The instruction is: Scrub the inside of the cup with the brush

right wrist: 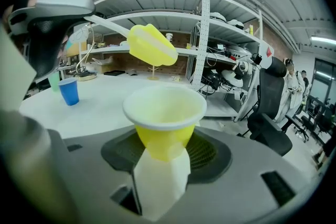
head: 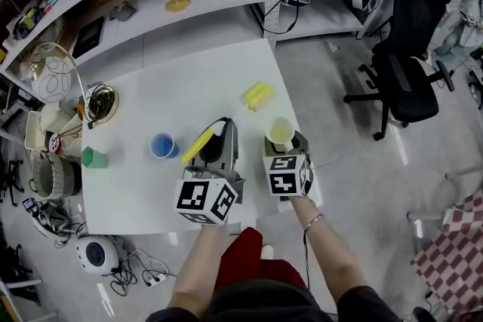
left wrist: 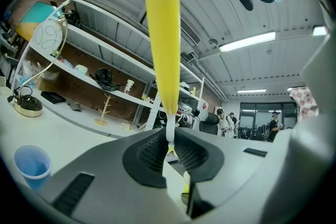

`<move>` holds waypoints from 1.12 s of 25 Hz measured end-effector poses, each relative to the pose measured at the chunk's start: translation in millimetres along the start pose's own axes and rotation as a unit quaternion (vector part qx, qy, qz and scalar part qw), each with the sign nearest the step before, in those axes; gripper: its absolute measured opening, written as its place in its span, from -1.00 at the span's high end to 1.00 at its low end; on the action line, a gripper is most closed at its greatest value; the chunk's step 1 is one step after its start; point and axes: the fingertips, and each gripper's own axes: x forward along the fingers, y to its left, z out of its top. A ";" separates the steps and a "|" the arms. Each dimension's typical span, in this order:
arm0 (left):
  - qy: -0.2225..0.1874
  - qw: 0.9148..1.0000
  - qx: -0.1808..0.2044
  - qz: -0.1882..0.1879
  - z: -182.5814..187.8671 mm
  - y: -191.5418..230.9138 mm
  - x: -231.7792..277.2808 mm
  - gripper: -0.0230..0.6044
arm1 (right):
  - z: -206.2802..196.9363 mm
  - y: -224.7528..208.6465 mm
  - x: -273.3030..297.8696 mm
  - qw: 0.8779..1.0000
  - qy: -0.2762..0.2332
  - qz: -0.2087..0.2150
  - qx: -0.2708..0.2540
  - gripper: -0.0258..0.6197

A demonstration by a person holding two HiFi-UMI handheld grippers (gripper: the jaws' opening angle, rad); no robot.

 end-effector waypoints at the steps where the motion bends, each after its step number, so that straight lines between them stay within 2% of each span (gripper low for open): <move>1: 0.002 1.000 -0.001 0.000 -1.7 2.1 3.2 0.79 | -0.7 -0.4 3.5 1.000 0.002 0.000 -0.001 0.18; 13: 0.021 1.000 -0.010 -0.002 -16.1 19.1 32.1 0.79 | 5.2 -3.4 33.4 1.000 0.003 -0.001 0.012 0.18; 28: 0.026 0.999 -0.019 -0.001 -20.4 33.1 41.6 0.79 | 3.6 0.4 48.7 1.000 0.018 0.005 0.016 0.18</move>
